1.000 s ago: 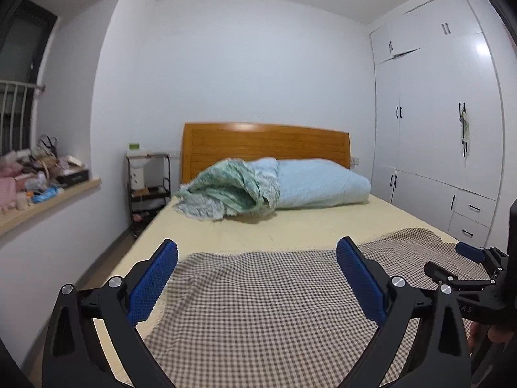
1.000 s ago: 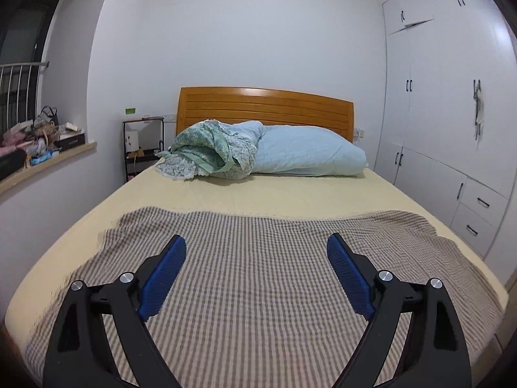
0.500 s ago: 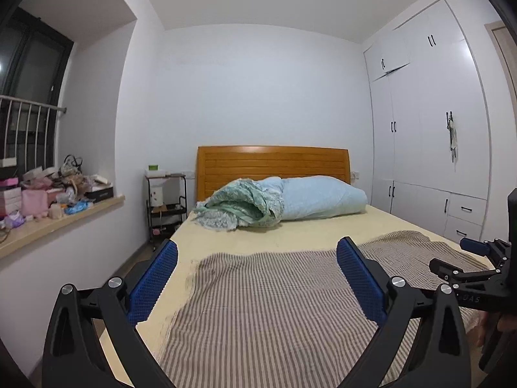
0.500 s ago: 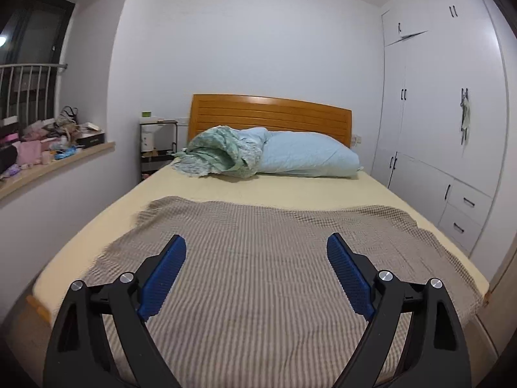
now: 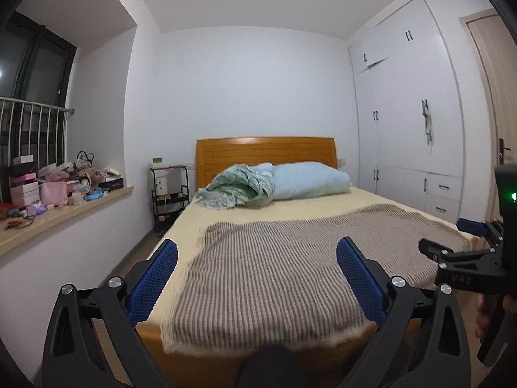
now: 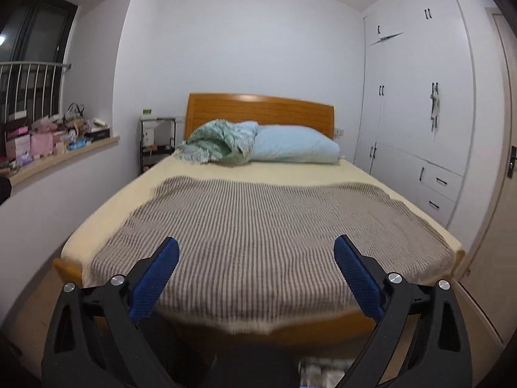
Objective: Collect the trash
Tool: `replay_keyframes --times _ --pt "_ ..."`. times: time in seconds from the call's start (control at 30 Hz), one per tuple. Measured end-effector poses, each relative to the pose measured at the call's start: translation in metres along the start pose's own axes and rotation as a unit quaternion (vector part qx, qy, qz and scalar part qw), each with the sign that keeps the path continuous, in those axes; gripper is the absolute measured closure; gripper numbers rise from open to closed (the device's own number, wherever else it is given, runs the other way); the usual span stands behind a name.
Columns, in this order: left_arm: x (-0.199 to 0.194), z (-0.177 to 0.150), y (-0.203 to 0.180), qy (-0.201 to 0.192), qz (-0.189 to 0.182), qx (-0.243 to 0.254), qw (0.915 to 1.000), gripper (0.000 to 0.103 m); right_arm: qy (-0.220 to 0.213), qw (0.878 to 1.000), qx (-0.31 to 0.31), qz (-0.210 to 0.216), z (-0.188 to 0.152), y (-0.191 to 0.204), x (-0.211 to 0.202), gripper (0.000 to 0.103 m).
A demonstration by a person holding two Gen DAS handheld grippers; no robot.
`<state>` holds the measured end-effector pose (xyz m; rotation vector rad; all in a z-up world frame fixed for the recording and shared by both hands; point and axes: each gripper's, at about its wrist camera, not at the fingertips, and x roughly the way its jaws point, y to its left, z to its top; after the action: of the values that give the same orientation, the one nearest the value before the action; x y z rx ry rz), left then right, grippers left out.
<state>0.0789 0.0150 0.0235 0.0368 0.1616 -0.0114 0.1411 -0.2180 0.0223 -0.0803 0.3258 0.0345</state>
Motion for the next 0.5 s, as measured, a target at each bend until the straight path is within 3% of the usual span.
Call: replay_keyframes --times 0.17,0.3,0.4,0.5 --pt "-0.065 -0.031 -0.004 -0.005 -0.027 -0.019 0.9995 0.007 -0.013 0.999 0.023 0.030 -0.035 0.010 -0.052 0.011" --pt "-0.110 -0.055 -0.007 -0.020 -0.009 -0.013 0.9997 0.007 -0.039 0.999 -0.012 0.014 -0.060 0.021 -0.087 0.011" --pt "-0.138 -0.068 -0.011 -0.022 -0.008 -0.008 0.9997 0.007 -0.046 0.999 0.004 0.005 -0.083 0.022 -0.112 0.011" --pt "-0.150 -0.075 -0.015 -0.015 -0.006 -0.008 0.9998 0.007 -0.033 0.998 0.037 0.029 -0.106 0.017 -0.128 0.011"
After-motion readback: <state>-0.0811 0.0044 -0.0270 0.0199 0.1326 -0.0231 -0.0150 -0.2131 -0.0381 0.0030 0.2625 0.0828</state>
